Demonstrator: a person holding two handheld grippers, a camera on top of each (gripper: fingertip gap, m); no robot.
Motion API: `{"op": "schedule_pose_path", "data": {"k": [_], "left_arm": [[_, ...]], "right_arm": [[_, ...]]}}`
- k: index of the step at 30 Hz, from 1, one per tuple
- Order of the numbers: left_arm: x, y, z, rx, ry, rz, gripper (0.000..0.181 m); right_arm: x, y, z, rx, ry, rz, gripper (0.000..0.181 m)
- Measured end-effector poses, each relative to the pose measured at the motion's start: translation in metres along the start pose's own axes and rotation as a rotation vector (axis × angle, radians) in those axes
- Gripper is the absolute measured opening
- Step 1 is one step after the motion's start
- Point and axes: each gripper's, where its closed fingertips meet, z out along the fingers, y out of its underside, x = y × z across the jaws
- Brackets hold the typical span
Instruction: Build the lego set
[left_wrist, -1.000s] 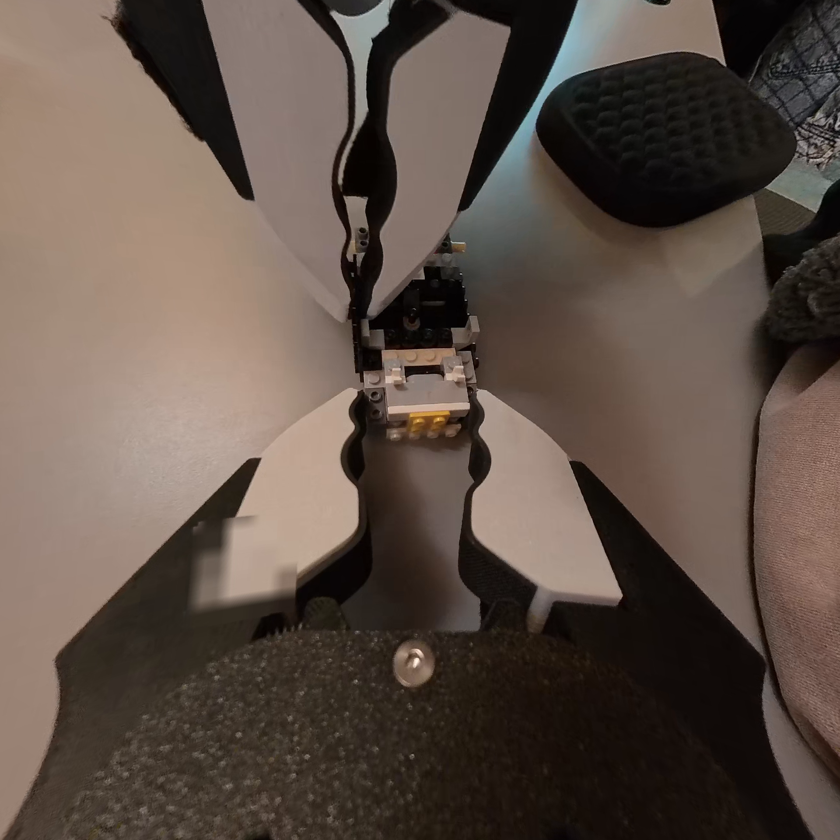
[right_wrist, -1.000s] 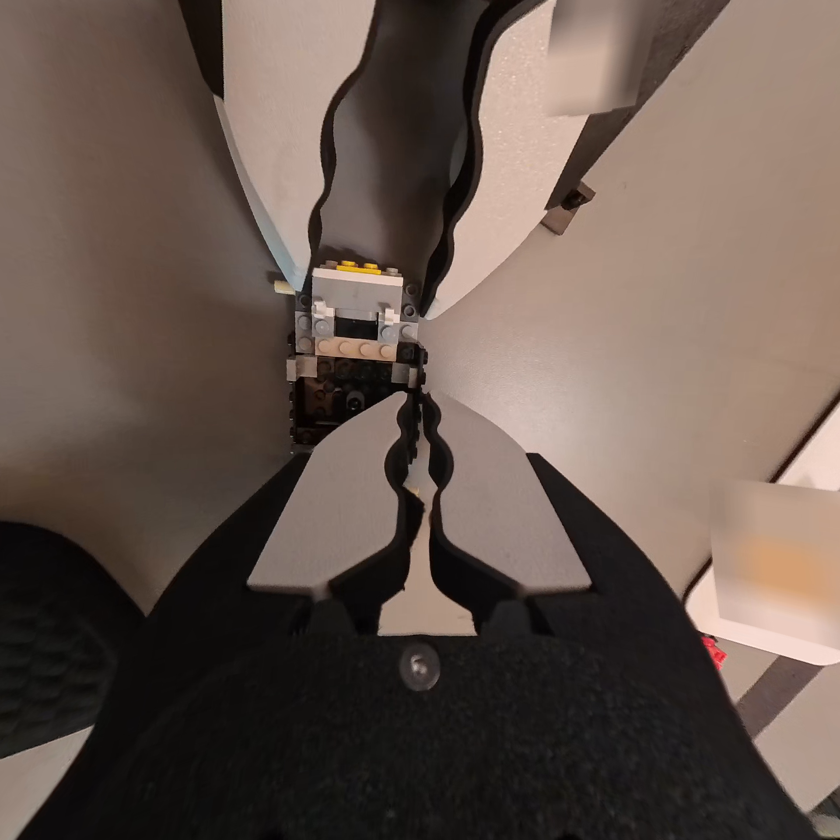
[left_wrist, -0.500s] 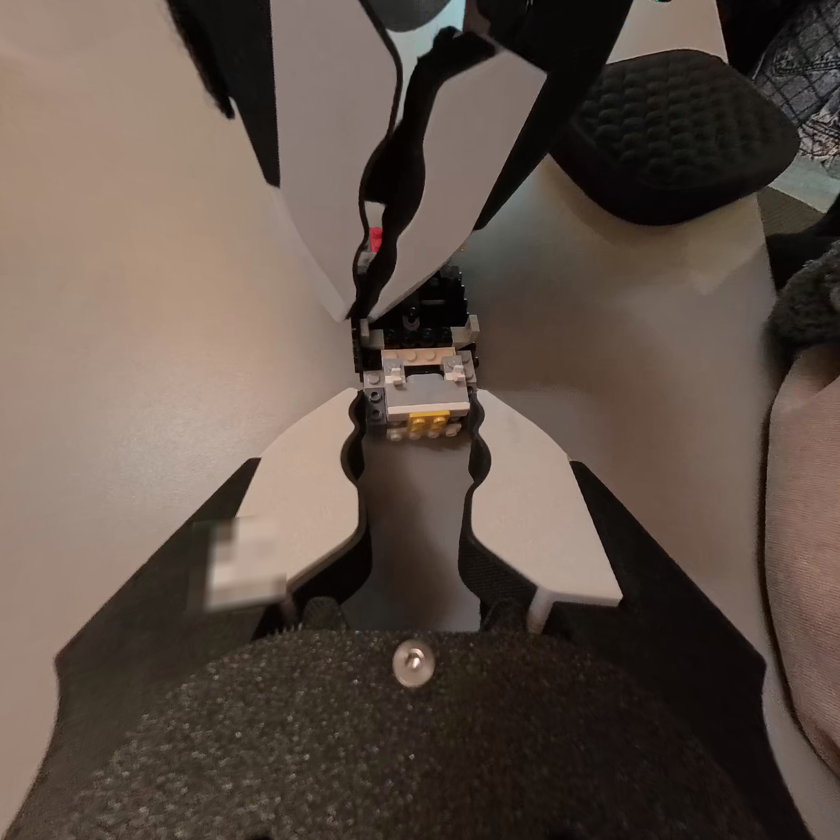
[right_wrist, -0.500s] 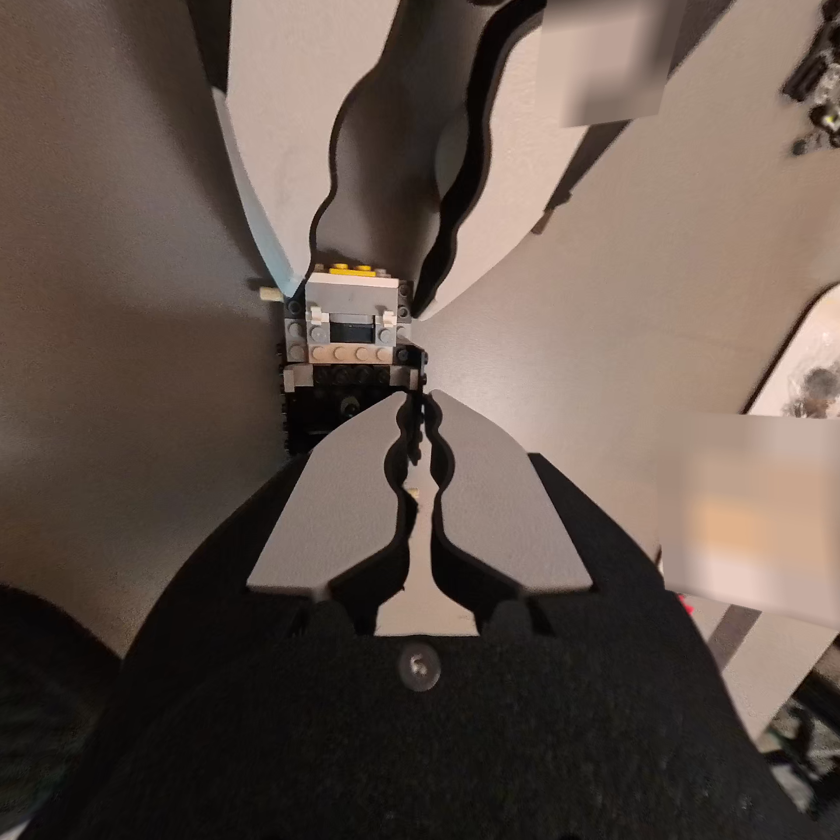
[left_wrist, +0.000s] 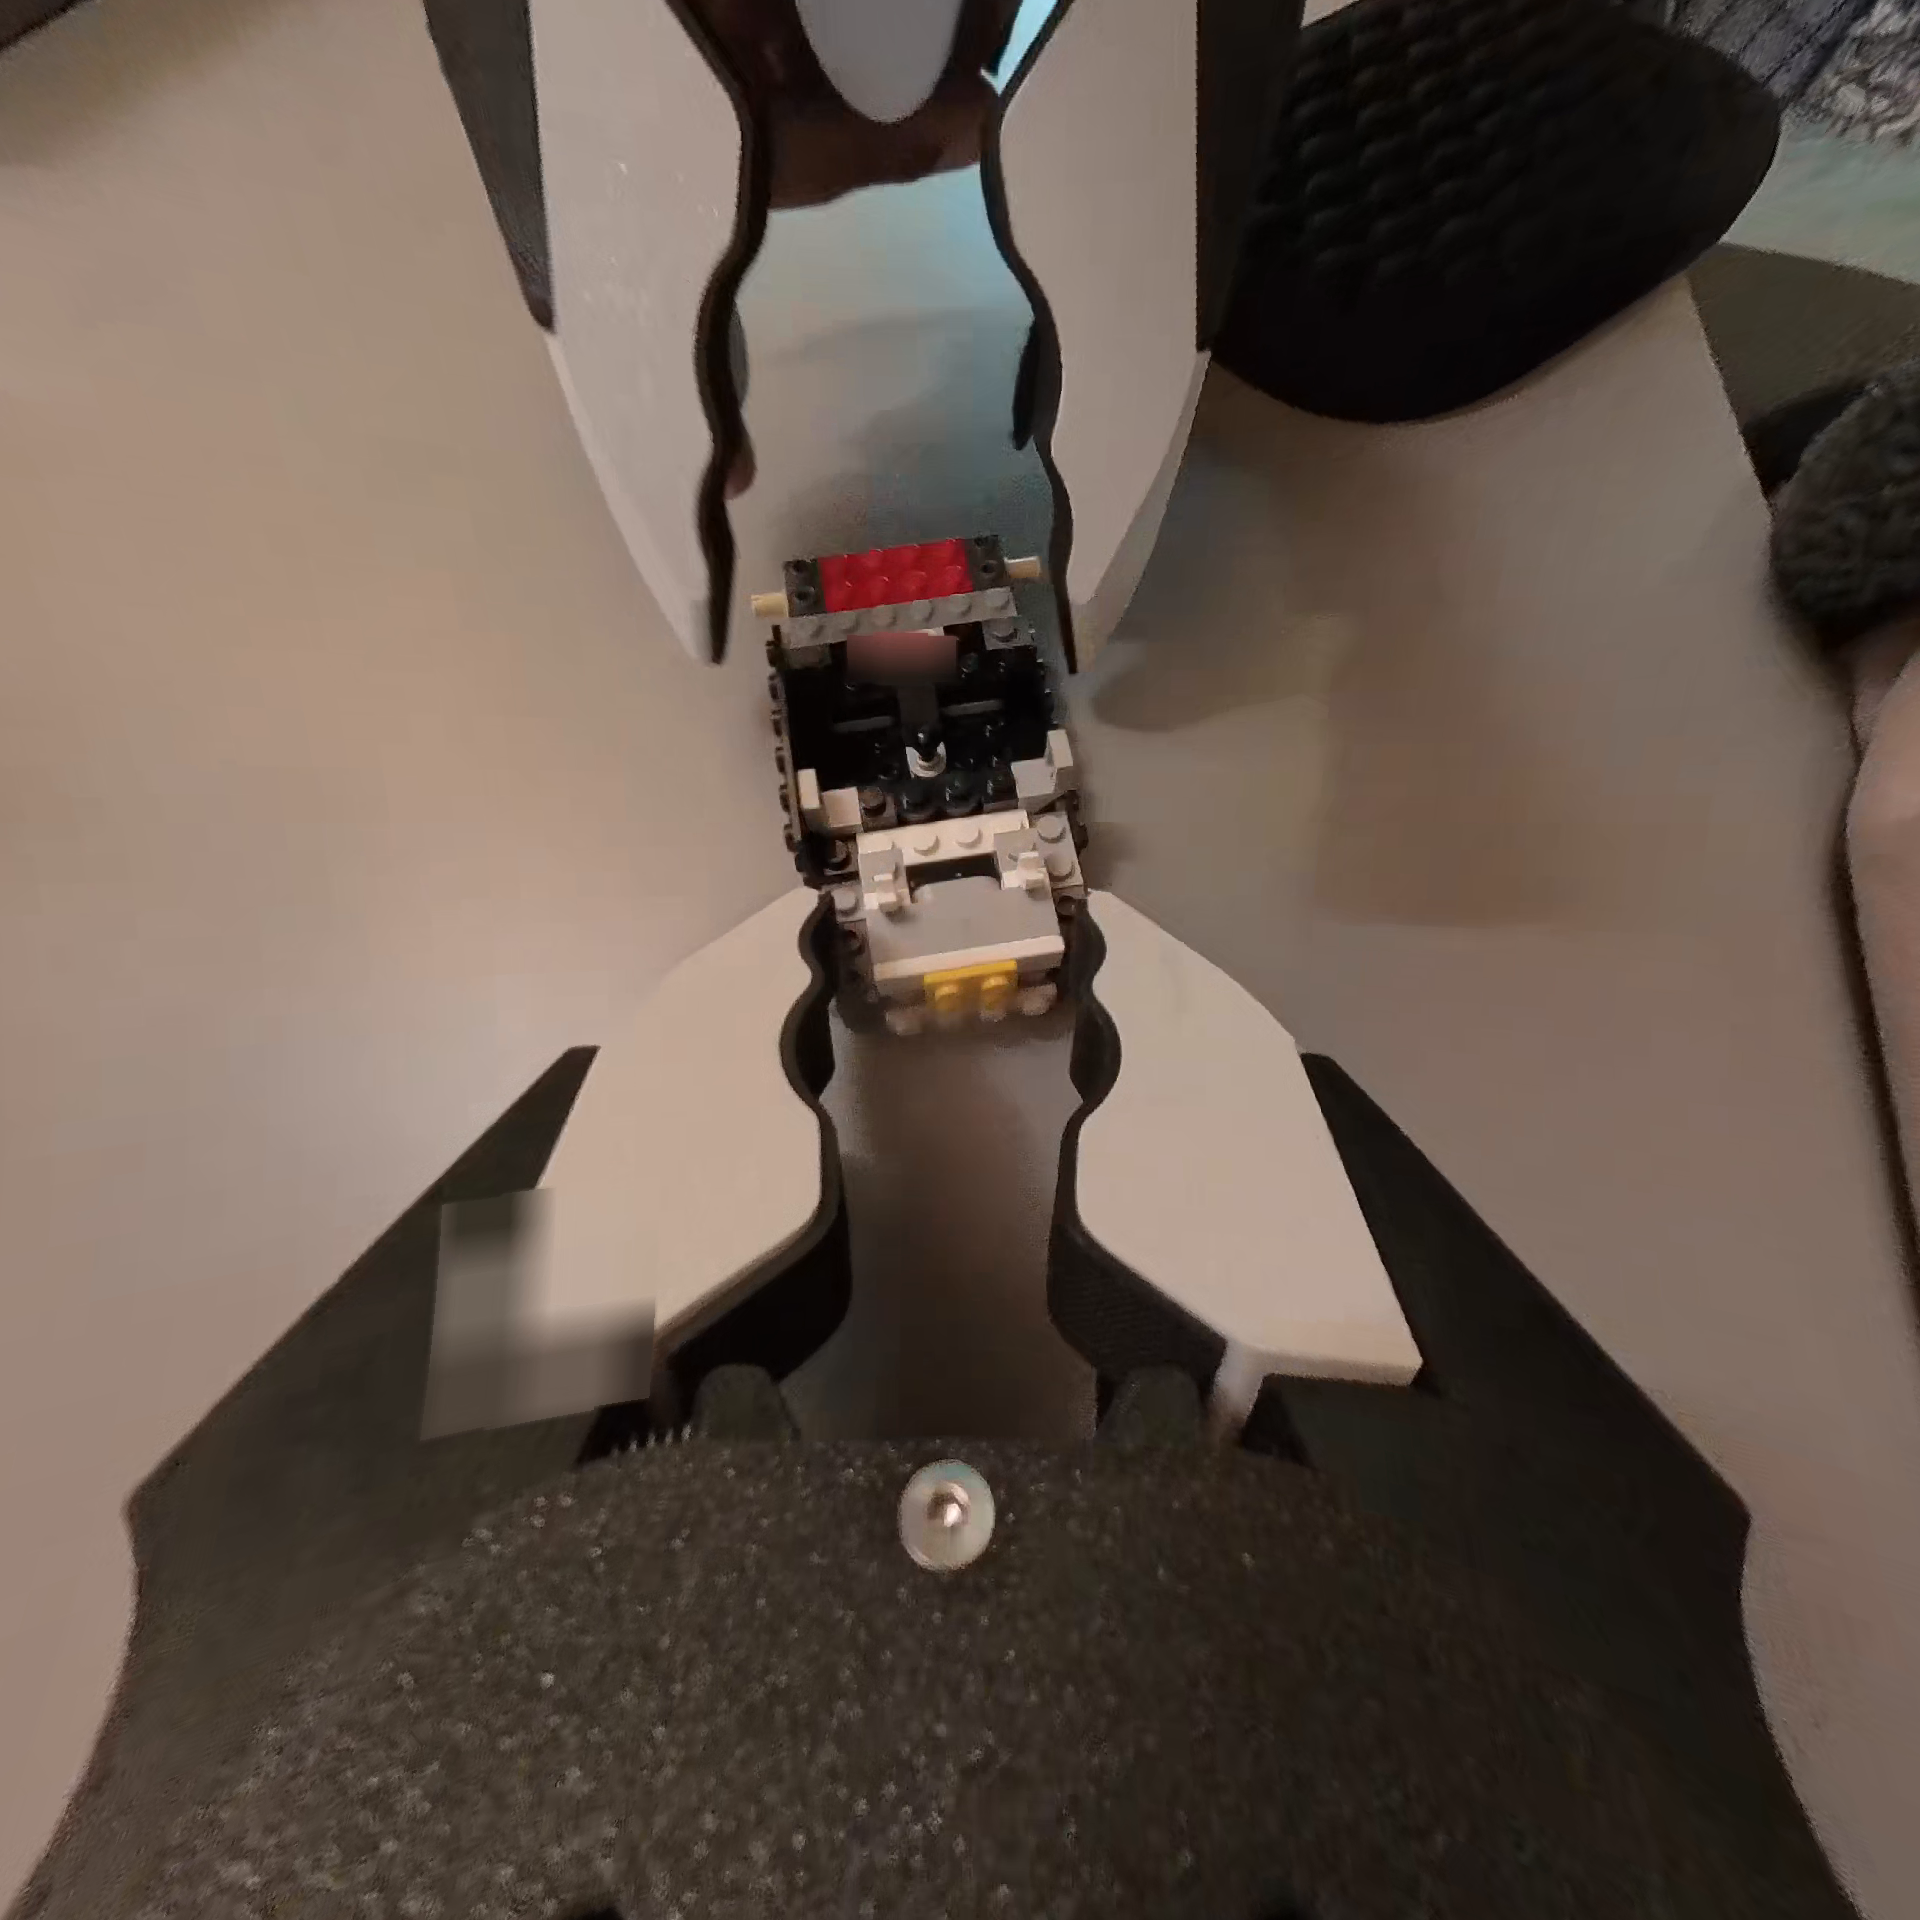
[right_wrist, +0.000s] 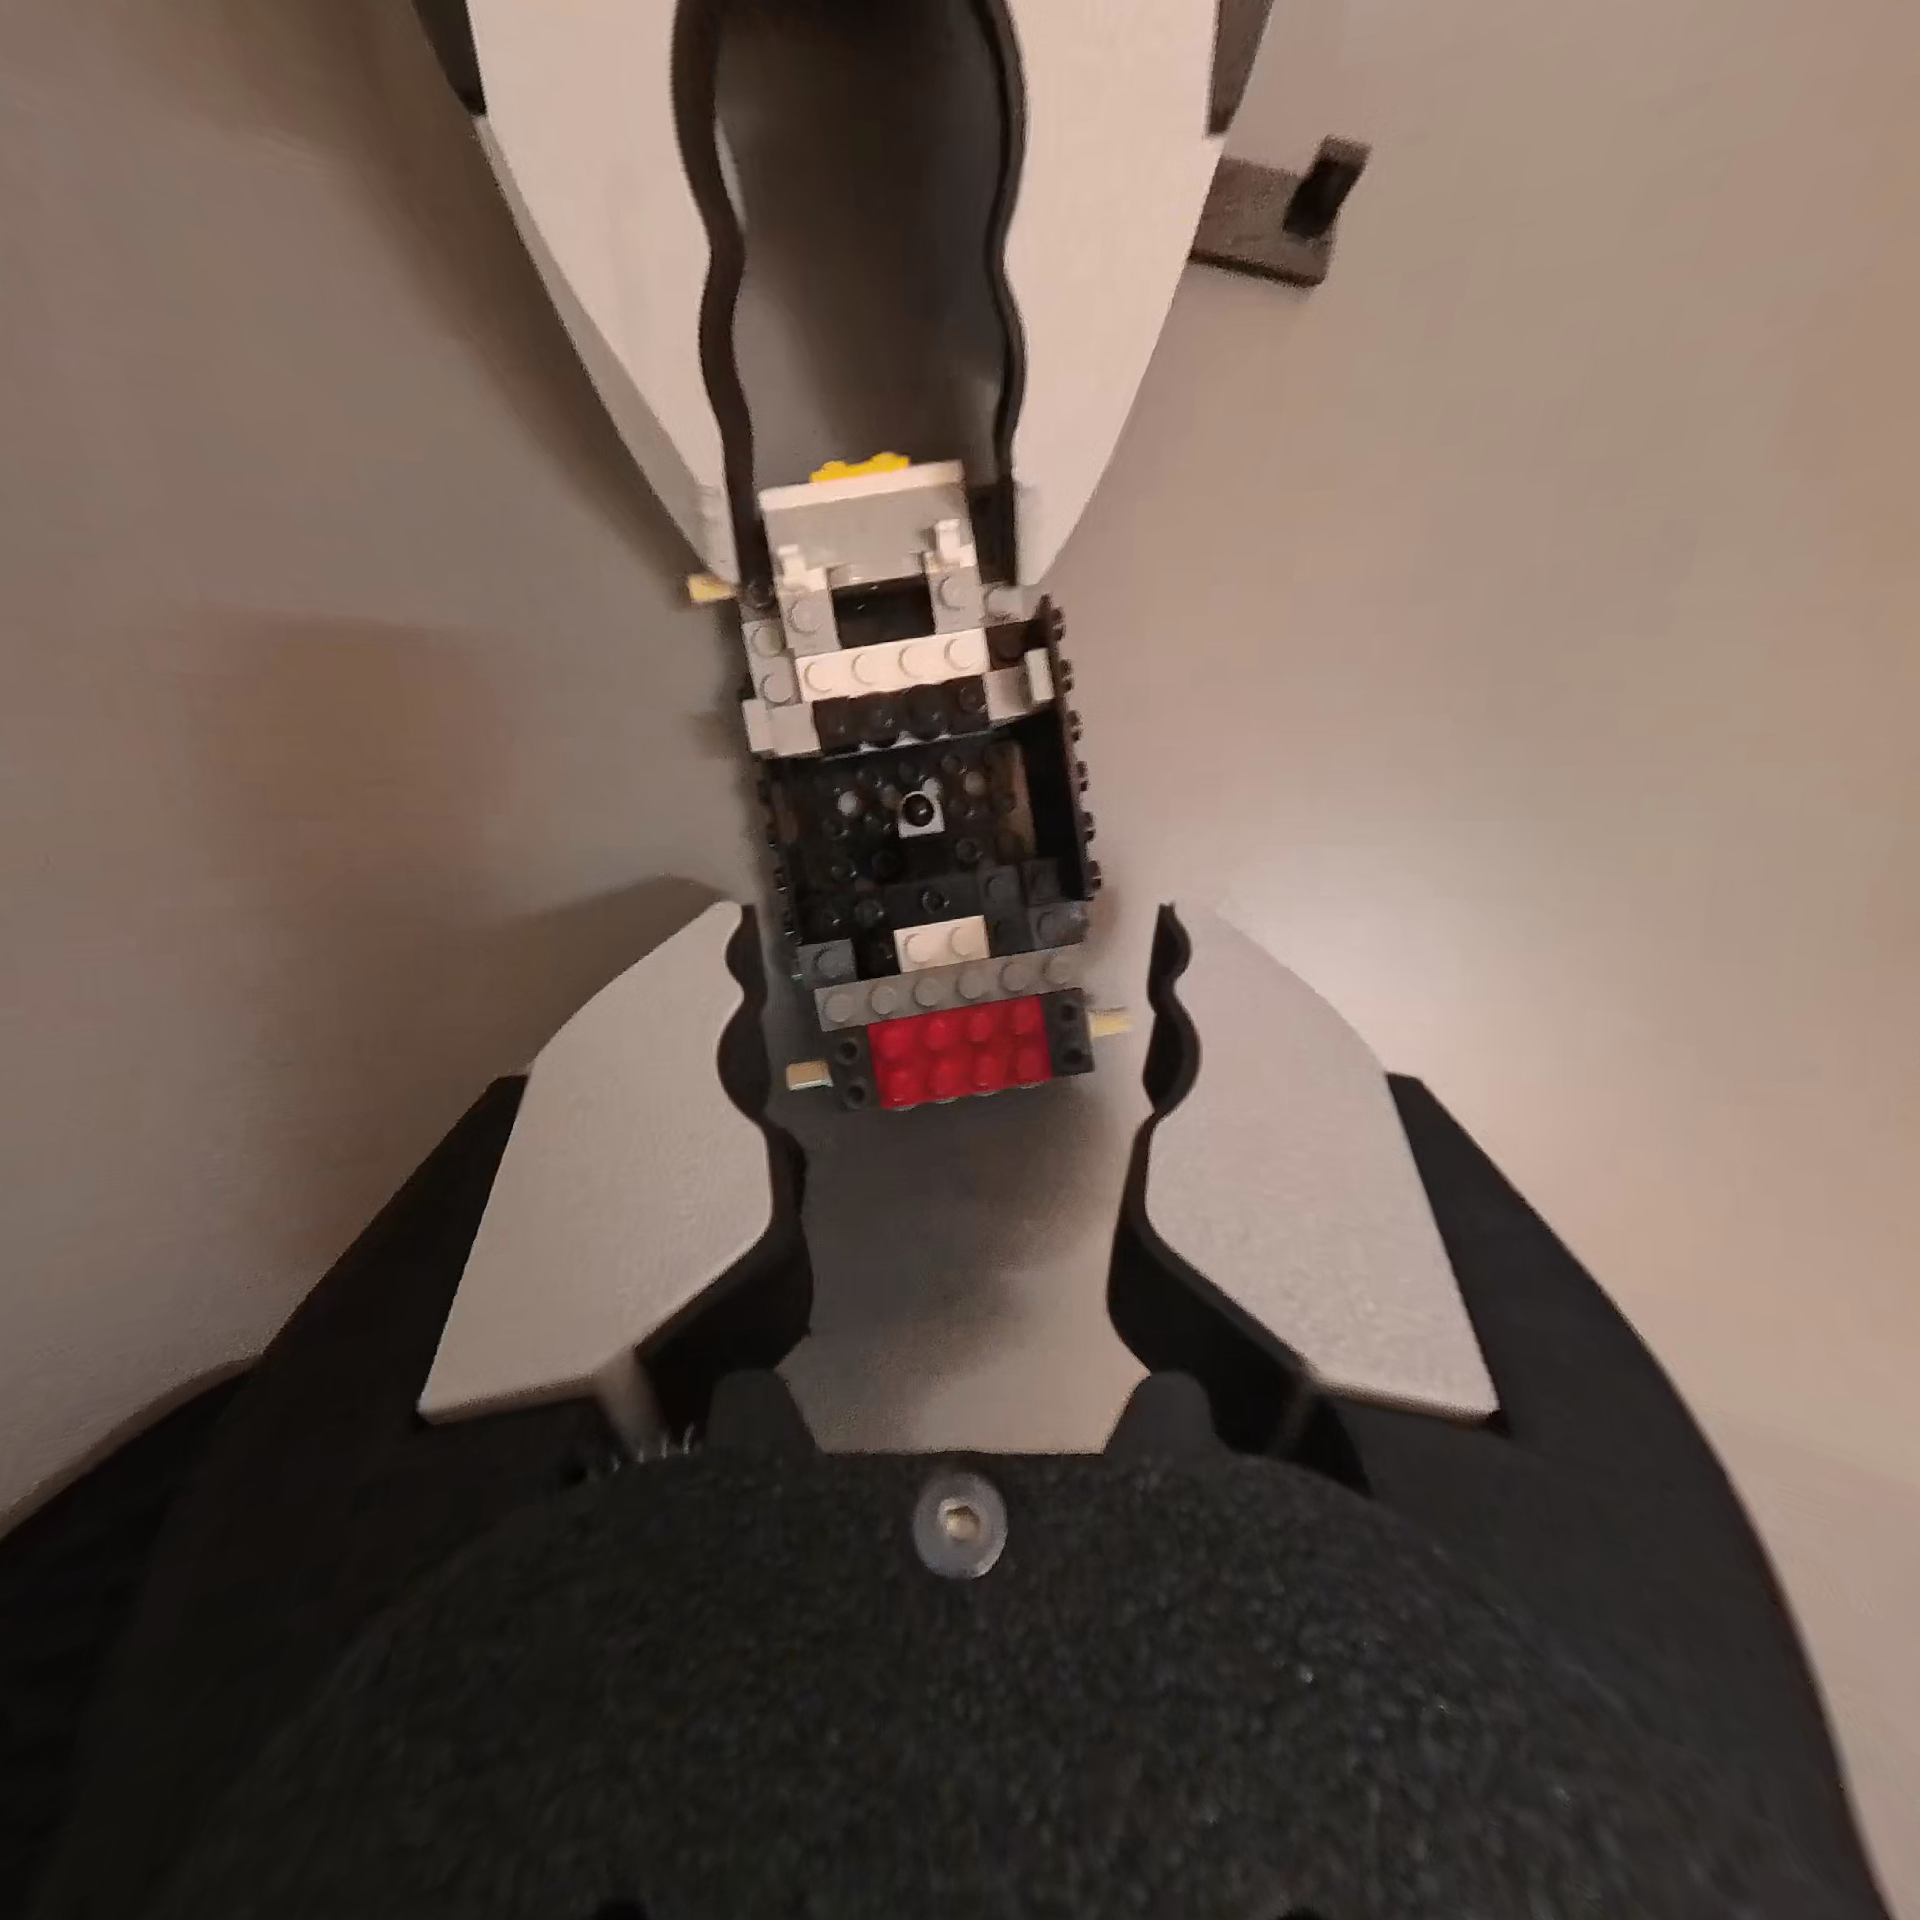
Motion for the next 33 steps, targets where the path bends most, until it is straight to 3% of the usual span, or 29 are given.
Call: {"op": "schedule_pose_path", "data": {"k": [3,16,21,23,25,30,33], "left_arm": [[-0.005,-0.001,0.0,-0.025,-0.036,0.037,0.043],[-0.053,-0.011,0.008,-0.164,-0.249,0.103,0.035],[-0.081,-0.009,0.006,-0.181,-0.375,0.057,0.031],[-0.092,-0.007,0.0,-0.181,-0.441,0.033,0.032],[-0.098,-0.004,-0.006,-0.184,-0.472,0.046,0.033],[-0.087,-0.003,-0.018,-0.15,-0.395,0.015,0.031],[-0.055,0.002,-0.012,-0.16,-0.188,-0.091,0.028]], "right_arm": [[-0.002,0.005,0.004,-0.004,0.008,0.027,0.058],[-0.013,0.025,-0.015,0.09,0.227,0.369,0.056],[-0.024,0.009,-0.02,0.226,0.157,0.509,0.055],[-0.038,-0.006,-0.019,0.291,0.075,0.49,0.053],[-0.038,-0.013,-0.023,0.329,0.085,0.433,0.052],[0.008,0.015,-0.029,0.29,0.205,0.479,0.052],[0.009,0.022,-0.014,0.219,0.168,0.444,0.053]]}}
